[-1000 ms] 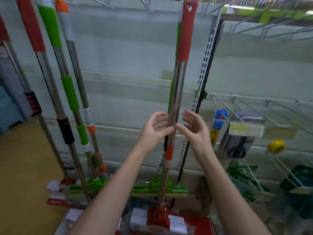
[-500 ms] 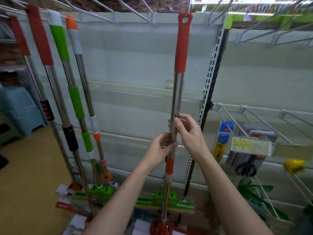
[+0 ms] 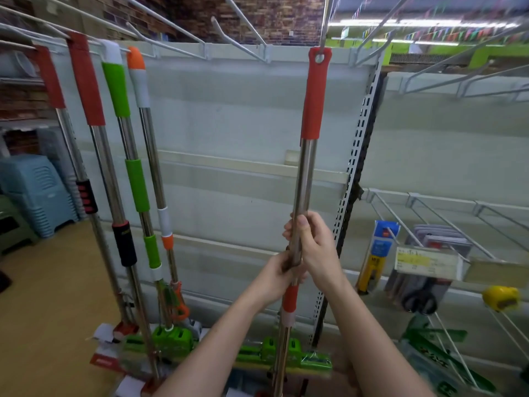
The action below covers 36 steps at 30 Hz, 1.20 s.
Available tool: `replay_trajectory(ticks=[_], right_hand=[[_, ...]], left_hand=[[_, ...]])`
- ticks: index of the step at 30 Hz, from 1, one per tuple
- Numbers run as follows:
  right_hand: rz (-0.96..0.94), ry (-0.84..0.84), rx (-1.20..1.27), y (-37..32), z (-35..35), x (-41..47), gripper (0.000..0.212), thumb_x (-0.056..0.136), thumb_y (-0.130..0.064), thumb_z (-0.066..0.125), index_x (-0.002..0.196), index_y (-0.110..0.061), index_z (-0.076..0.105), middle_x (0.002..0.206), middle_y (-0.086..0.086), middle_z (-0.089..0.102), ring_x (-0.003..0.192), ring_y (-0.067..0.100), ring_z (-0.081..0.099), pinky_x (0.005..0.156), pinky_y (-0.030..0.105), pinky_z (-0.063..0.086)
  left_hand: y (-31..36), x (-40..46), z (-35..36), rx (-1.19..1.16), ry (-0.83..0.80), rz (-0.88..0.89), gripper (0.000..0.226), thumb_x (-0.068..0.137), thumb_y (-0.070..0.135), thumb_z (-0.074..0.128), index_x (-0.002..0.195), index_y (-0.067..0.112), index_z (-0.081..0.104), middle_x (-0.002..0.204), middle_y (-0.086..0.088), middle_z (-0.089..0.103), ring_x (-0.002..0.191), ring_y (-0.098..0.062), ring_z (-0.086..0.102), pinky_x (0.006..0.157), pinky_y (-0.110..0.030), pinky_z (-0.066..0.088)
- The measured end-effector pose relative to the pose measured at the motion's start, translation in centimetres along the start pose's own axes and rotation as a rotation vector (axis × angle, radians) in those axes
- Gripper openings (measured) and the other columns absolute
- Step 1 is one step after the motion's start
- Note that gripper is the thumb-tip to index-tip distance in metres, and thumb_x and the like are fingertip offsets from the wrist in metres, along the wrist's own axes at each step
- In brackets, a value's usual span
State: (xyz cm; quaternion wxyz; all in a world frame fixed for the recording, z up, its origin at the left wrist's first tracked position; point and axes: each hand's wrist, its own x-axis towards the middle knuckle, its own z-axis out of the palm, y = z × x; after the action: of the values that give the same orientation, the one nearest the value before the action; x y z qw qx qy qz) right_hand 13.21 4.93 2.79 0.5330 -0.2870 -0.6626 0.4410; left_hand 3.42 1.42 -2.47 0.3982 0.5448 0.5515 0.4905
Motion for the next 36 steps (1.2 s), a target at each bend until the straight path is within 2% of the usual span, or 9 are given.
replay_trajectory(ticks=[4,7,10,12,17,25,27,31,36], right_hand=[[-0.002,0.017,0.001,-0.6,0.1,-0.4,0.026,0.107,-0.019,0.047,0.111,0.002,0.06,0.092,0.009,0.067,0.087,0.016,0.068,0.081,0.027,0.059],[-0.013,0.023,0.005,-1.4,0.0,-0.8,0.027,0.107,-0.019,0.046,0.112,0.003,0.06,0.093,0.01,0.067,0.087,0.016,0.067,0.08,0.025,0.058],[-0.022,0.031,0.022,-2.3,0.2,-1.1,0.029,0.107,-0.018,0.046,0.113,0.007,0.059,0.092,0.012,0.065,0.086,0.016,0.066,0.08,0.024,0.058],[-0.022,0.037,0.026,-2.8,0.5,-1.6,0.029,0.107,-0.018,0.045,0.113,0.007,0.059,0.091,0.01,0.064,0.084,0.015,0.065,0.079,0.024,0.058],[-0.026,0.071,0.025,-3.6,1.0,-2.8,0.027,0.107,-0.019,0.046,0.113,0.004,0.059,0.088,0.007,0.065,0.081,0.012,0.065,0.077,0.023,0.057],[-0.01,0.116,0.046,-5.5,2.0,-4.7,0.025,0.107,-0.02,0.047,0.11,0.001,0.06,0.09,0.01,0.066,0.084,0.021,0.064,0.076,0.03,0.057],[-0.02,0.126,0.048,-6.0,2.3,-5.4,0.023,0.107,-0.019,0.046,0.109,-0.001,0.06,0.09,0.011,0.065,0.084,0.022,0.064,0.076,0.03,0.057],[-0.036,0.152,0.054,-7.1,3.1,-7.1,0.02,0.106,-0.02,0.046,0.105,-0.007,0.062,0.089,0.011,0.066,0.084,0.02,0.065,0.078,0.028,0.057],[-0.059,0.176,0.027,-7.6,4.4,-8.7,0.024,0.106,-0.022,0.048,0.107,-0.002,0.062,0.089,0.01,0.066,0.082,0.015,0.066,0.077,0.026,0.058]], left_hand=[[0.1,-0.4,0.0,-0.02,-0.004,0.008,0.02,0.101,0.014,0.056,0.117,0.002,0.061,0.112,-0.027,0.071,0.103,-0.036,0.071,0.078,-0.024,0.06],[0.7,-0.8,-0.2,-0.029,-0.025,0.033,0.018,0.102,0.013,0.056,0.115,0.003,0.061,0.11,-0.027,0.071,0.098,-0.032,0.072,0.075,-0.021,0.06],[1.3,-1.3,-0.4,-0.053,-0.051,0.042,0.01,0.101,0.013,0.056,0.107,0.009,0.063,0.101,-0.021,0.072,0.098,-0.034,0.072,0.078,-0.027,0.061],[1.5,-1.8,-0.7,-0.041,-0.06,0.048,0.006,0.101,0.013,0.057,0.1,0.015,0.062,0.094,-0.014,0.07,0.091,-0.029,0.071,0.074,-0.028,0.058],[2.0,-3.3,-0.9,-0.023,-0.092,0.058,0.008,0.102,0.012,0.055,0.105,0.009,0.061,0.09,-0.012,0.068,0.083,-0.019,0.067,0.068,-0.02,0.056],[3.6,-6.1,-1.5,-0.048,-0.124,0.067,0.011,0.102,0.011,0.054,0.095,0.016,0.06,0.087,-0.012,0.066,0.084,-0.024,0.066,0.069,-0.02,0.058],[3.7,-6.9,-1.5,-0.051,-0.128,0.078,0.014,0.102,0.009,0.054,0.092,0.018,0.06,0.087,-0.011,0.065,0.086,-0.026,0.065,0.074,-0.025,0.057],[3.7,-8.4,-1.9,-0.04,-0.145,0.087,0.017,0.101,0.009,0.055,0.092,0.021,0.062,0.09,-0.011,0.069,0.09,-0.031,0.07,0.091,-0.046,0.058],[3.5,-10.4,-3.0,-0.055,-0.181,0.069,0.011,0.102,0.016,0.056,0.1,0.022,0.063,0.108,-0.019,0.073,0.103,-0.034,0.072,0.095,-0.043,0.059]])
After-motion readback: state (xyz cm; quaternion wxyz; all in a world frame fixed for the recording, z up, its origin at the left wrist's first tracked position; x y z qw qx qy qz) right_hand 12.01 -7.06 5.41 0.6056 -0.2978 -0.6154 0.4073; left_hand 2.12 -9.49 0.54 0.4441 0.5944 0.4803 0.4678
